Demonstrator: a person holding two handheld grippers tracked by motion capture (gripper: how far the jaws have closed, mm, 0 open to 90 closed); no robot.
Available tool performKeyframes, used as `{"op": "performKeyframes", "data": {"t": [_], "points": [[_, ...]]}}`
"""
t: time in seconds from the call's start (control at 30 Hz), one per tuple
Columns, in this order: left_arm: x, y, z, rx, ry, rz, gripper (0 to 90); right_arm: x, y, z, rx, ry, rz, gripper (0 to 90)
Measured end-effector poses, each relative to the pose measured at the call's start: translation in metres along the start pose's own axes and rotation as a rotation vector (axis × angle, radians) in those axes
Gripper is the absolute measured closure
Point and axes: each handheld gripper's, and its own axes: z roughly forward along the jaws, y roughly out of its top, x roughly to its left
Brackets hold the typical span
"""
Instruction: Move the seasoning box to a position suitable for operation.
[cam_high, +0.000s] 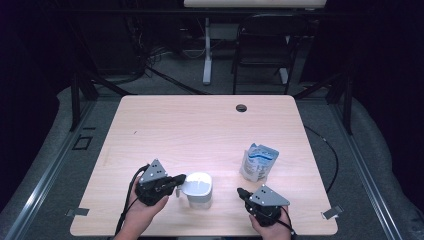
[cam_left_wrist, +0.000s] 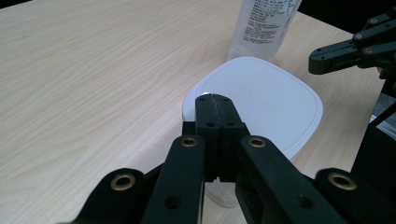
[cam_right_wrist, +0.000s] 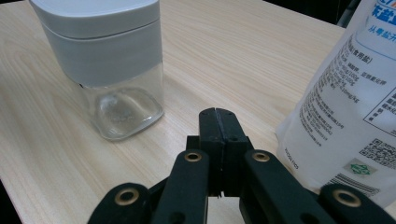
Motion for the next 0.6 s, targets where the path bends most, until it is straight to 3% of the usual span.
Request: {"op": "performKeyframes", "data": {"t": [0.6], "points": [[-0.0026, -0.0006, -0.0001, -0.002, 0.019, 0.011, 90.0, 0.0002, 0.0, 0.0004, -0.001, 0.006, 0.0, 89.1]]}}
